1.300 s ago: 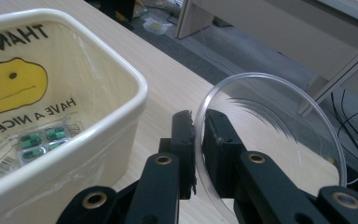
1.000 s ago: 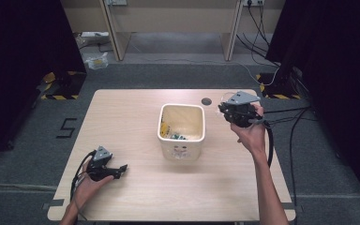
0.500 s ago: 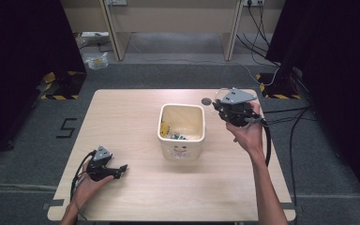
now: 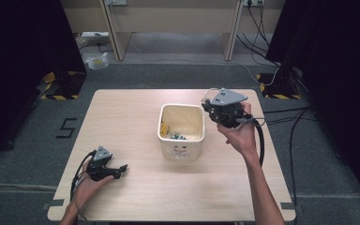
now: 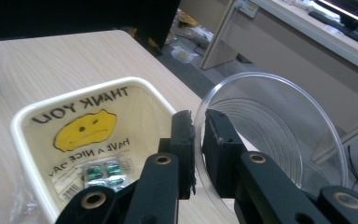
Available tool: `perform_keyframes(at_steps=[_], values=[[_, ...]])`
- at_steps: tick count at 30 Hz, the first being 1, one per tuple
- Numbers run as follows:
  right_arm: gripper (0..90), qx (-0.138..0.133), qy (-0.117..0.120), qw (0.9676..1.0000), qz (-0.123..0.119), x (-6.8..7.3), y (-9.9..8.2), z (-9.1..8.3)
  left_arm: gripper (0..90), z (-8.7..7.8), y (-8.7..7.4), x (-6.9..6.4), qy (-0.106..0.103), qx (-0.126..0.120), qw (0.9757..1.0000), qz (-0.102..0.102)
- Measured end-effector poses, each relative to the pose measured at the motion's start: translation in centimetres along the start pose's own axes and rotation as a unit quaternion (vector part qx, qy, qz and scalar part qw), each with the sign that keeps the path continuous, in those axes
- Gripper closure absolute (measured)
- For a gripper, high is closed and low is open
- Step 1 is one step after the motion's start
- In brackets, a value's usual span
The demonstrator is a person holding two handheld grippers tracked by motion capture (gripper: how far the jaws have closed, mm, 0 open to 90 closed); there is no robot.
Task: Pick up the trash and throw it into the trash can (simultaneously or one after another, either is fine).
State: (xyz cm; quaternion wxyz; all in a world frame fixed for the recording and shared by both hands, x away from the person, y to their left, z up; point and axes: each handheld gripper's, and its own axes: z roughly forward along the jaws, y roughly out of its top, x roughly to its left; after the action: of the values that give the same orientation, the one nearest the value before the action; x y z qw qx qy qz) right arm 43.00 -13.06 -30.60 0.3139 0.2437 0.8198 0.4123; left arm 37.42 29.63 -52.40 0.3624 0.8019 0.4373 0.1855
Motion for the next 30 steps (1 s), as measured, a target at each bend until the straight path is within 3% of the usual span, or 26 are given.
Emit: perform_keyframes(at_steps=[21, 30], values=[[82.0, -0.002, 0.046, 0.9988, -0.014, 2.6, 1.1, 2.4, 14.7, 0.0, 0.0, 0.0, 0.000, -0.001, 1.0000, 0.000], [82.0, 0.012, 0.063, 0.9977, -0.022, 3.4, 1.3, 3.7, 14.7, 0.0, 0.0, 0.0, 0.000, -0.001, 1.0000, 0.000]])
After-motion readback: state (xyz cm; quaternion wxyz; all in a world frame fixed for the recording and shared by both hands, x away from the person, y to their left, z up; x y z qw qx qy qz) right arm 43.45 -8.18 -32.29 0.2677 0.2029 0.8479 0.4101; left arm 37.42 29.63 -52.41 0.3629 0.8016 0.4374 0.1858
